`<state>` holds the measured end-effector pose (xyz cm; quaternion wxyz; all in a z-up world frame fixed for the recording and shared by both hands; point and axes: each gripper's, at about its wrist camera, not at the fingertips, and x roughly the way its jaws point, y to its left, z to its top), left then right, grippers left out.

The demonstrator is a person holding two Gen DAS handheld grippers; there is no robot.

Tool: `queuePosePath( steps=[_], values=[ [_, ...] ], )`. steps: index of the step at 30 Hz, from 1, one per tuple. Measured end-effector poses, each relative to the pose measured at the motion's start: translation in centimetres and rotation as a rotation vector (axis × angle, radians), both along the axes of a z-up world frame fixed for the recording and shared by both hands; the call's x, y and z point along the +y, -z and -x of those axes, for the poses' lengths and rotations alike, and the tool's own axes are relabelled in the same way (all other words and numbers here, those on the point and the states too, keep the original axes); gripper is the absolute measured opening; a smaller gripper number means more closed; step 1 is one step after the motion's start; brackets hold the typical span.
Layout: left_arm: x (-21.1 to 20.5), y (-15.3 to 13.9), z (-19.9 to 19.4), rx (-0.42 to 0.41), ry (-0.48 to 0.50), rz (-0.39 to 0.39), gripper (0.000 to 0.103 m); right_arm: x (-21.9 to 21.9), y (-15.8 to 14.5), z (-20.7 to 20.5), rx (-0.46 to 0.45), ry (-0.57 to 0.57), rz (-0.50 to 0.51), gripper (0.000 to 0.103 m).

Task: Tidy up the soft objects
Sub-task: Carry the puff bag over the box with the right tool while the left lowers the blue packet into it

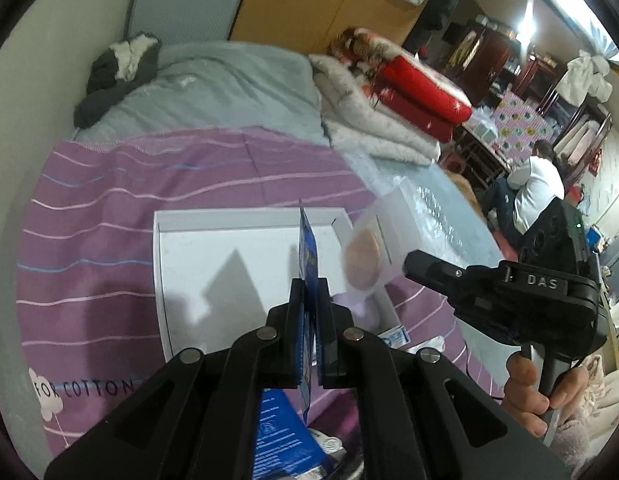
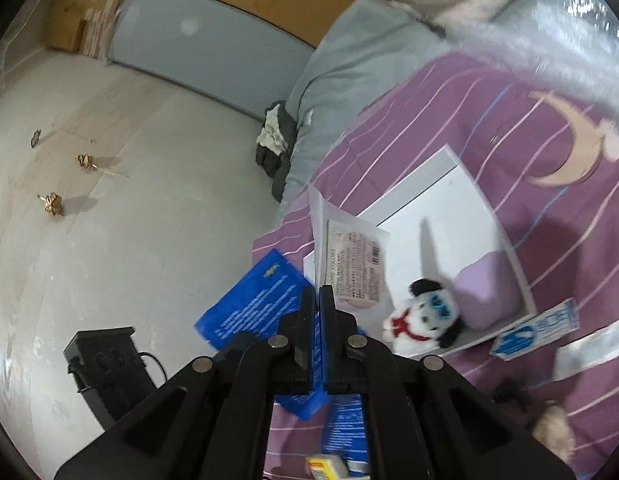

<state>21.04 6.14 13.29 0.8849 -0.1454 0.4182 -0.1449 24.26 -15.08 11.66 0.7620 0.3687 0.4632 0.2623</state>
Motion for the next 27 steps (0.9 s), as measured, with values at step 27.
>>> queuePosePath(
  steps=[27],
  values=[
    [2.2,9.2,-5.7,0.258,-0.098,-0.461,0.008,1.8,4.8,-0.6,0.011,-0.021,0.030,0.000]
  ],
)
